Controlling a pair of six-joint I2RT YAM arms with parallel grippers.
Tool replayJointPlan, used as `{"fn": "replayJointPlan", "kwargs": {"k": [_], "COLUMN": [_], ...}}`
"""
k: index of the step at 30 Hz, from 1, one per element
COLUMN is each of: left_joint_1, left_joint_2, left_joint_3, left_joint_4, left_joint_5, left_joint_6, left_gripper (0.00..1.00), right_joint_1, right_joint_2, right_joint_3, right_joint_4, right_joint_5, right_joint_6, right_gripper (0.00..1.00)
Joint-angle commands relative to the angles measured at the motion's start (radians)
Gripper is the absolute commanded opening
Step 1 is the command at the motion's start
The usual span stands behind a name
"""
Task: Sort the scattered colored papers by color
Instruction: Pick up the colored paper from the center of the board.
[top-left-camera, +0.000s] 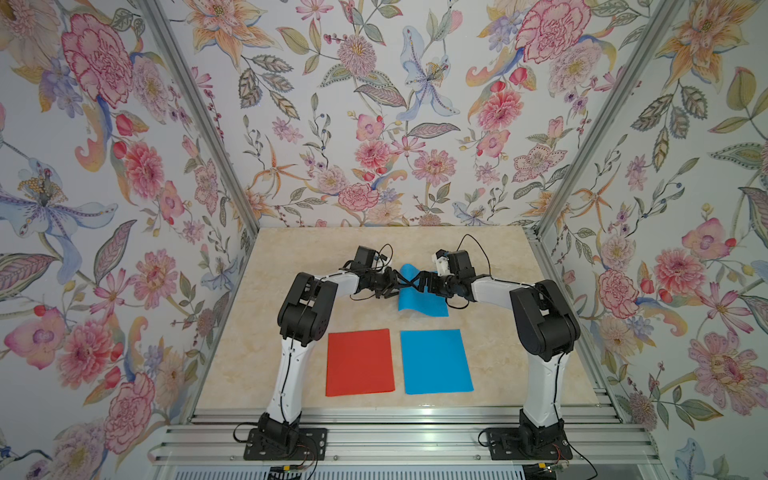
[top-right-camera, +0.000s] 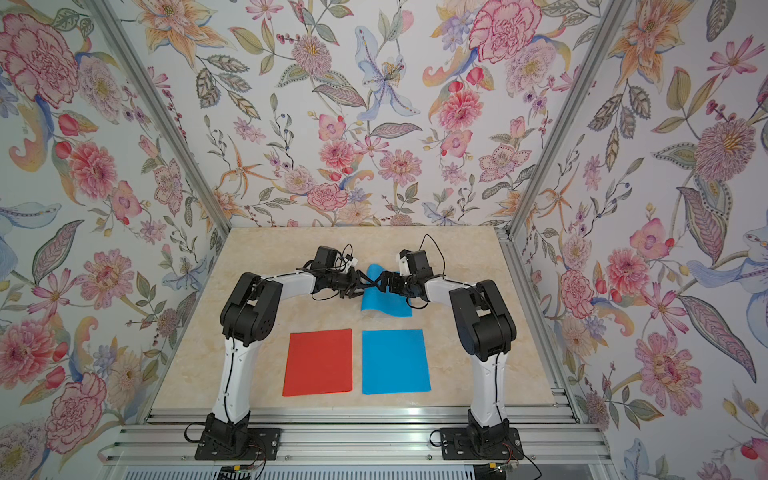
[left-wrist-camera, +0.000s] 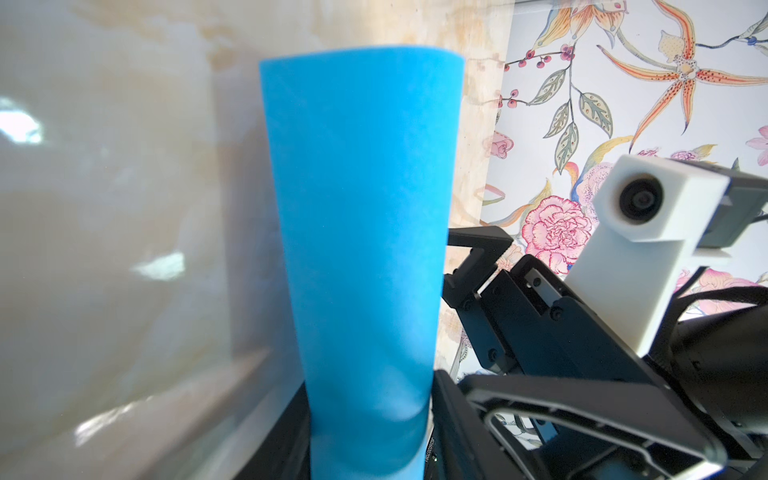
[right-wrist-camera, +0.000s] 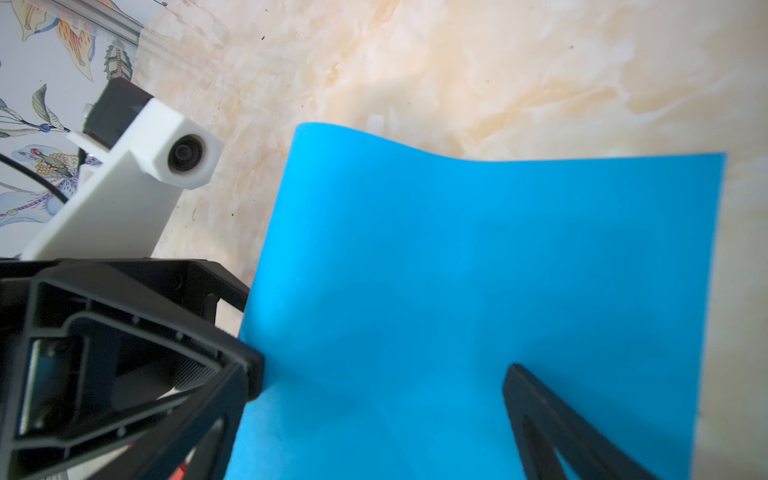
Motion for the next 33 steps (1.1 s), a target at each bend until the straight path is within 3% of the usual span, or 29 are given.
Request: {"fn": "replayJointPlan", "kwargs": {"k": [1, 8, 14, 21, 33], "left_joint_1": [0.001, 0.013, 0.013, 0.013, 0.017], "left_joint_2": [-0.084, -0.035, -0.026, -0.029, -0.046], "left_joint_3": [0.026, -0.003, -0.038, -0.044, -0.018], "left_joint_4": [0.105, 0.106, 0.104, 0.098, -0.021], "left_joint_5": [0.012, 0.027, 0.023, 0.022, 0.003], "left_joint_6": [-0.029, -0.035, -0.014, -0.005, 0.082], "left_gripper": [0.45, 0.46, 0.47, 0.45, 0.04], "right_joint_1": [0.012, -0.005, -0.068, -0.071, -0.069], "right_joint_2": [0.055, 0.018, 0.012, 0.019, 0.021], "right_joint_3": [-0.005, -0.035, -0.084, -0.096, -0.096], "right_joint_4": [-0.093, -0.054, 0.071, 0.084, 0.072], "right_joint_5": [-0.006, 0.001, -0.127, -0.134, -0.131], "right_joint_6": [-0.011, 0.01, 0.117, 0.126, 0.117], "right_gripper": [1.0, 1.0, 1.0, 1.0, 1.0]}}
